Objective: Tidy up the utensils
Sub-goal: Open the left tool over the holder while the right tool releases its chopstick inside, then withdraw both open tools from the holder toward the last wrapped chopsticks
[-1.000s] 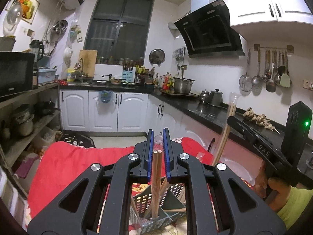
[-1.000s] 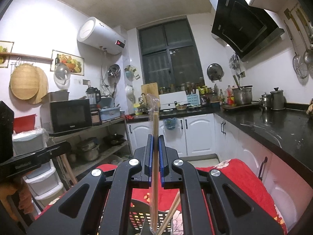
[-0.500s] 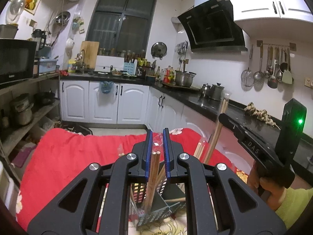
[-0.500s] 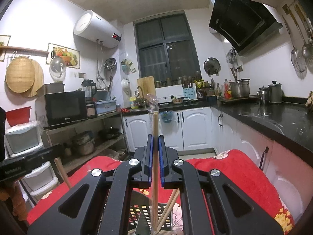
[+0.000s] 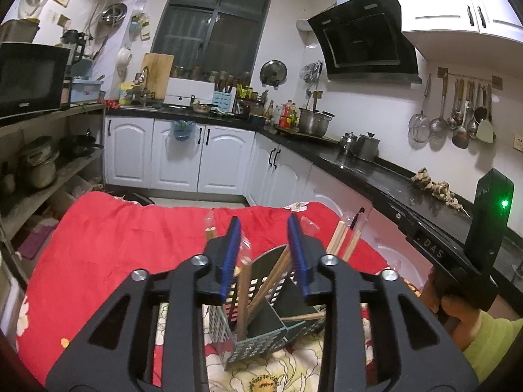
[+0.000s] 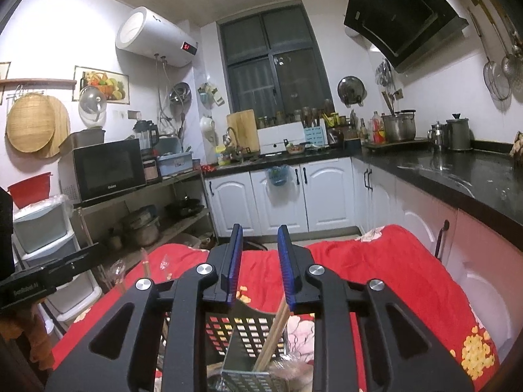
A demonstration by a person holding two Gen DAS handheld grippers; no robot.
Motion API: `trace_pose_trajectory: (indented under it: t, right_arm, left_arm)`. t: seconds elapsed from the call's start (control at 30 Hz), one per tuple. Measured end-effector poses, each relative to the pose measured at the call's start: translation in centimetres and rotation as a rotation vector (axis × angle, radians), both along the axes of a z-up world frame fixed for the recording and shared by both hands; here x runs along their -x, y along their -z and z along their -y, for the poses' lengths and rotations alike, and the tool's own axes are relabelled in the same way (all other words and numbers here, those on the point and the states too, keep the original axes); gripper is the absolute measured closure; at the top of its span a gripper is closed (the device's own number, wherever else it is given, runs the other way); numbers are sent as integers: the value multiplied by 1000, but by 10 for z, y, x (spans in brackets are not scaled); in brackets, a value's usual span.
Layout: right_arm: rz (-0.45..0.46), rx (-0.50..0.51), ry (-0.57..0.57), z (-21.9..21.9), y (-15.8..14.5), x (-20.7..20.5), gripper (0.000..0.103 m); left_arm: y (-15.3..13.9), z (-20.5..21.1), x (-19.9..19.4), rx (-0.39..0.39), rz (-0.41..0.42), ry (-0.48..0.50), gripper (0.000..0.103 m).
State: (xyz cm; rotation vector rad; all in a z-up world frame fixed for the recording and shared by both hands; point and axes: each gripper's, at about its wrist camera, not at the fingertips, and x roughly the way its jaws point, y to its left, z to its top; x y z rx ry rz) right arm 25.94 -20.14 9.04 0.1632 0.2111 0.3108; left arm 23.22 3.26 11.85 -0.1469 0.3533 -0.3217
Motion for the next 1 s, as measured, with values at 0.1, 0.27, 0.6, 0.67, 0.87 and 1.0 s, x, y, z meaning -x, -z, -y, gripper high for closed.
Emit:
trace_pose_trajectory:
  t: [0.1, 0.27, 0.6, 0.67, 0.87, 1.0]
  right_arm:
    - [-15, -1, -5, 3, 2, 4, 75]
    - [-48, 6, -17, 7, 4, 10, 68]
    - [-76, 38, -26, 7, 6, 27, 47]
    - [-88, 38, -28, 8, 7, 31, 42]
    - [-108, 64, -32, 11, 9, 46, 36]
    - [-134, 90, -35, 12, 12, 54, 35]
  left_arm:
    - [1, -4, 2, 8, -8, -6, 68]
    - [3, -11, 5, 23, -14, -26, 43]
    - [2, -18, 20, 27, -9, -54, 10]
    - [3, -18, 24, 28, -7, -57, 10]
    - [7, -18, 34, 22, -12, -60, 10]
    - [10, -19, 43, 30, -17, -55, 10]
